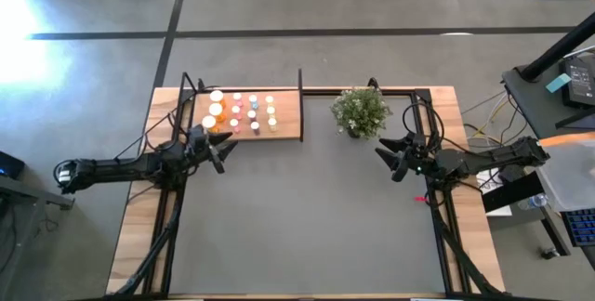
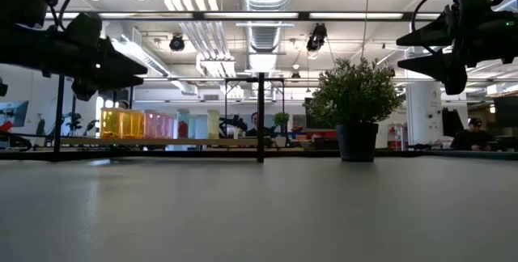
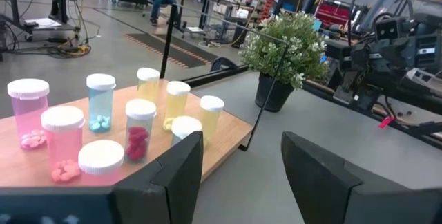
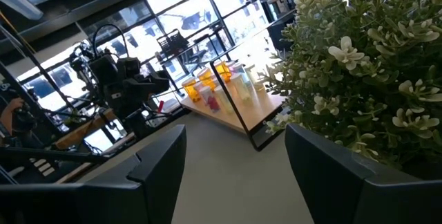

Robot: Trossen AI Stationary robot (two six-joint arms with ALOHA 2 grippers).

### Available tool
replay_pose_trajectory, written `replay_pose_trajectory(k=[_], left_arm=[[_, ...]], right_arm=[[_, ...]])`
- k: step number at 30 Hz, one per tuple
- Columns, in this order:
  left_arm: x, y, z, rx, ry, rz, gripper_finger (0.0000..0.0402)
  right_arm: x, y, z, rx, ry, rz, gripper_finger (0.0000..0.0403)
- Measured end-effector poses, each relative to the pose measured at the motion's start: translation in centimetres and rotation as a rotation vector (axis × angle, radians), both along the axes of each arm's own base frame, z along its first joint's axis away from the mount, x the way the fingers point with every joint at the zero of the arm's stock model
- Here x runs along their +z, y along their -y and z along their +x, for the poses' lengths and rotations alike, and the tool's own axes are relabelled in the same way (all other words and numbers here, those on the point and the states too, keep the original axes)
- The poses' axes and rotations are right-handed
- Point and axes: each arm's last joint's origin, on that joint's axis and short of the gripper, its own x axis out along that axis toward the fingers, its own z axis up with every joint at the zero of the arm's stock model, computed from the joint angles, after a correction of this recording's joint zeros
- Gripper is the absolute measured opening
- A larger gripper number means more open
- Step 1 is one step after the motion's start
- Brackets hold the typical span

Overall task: Pick and place medicine bottles onto shelf by color
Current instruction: Return to Home Position

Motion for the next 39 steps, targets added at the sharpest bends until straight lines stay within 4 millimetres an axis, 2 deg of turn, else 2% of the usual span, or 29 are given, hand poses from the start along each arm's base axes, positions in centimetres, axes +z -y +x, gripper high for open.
replay_pose_trajectory(k=[39], left_arm=[[-0.16, -0.02, 0.09, 0.0, -0.018, -0.002, 0.018]], right_arm=[[0.0, 0.0, 0.0, 0.0, 0.0, 0.0, 0.0237]])
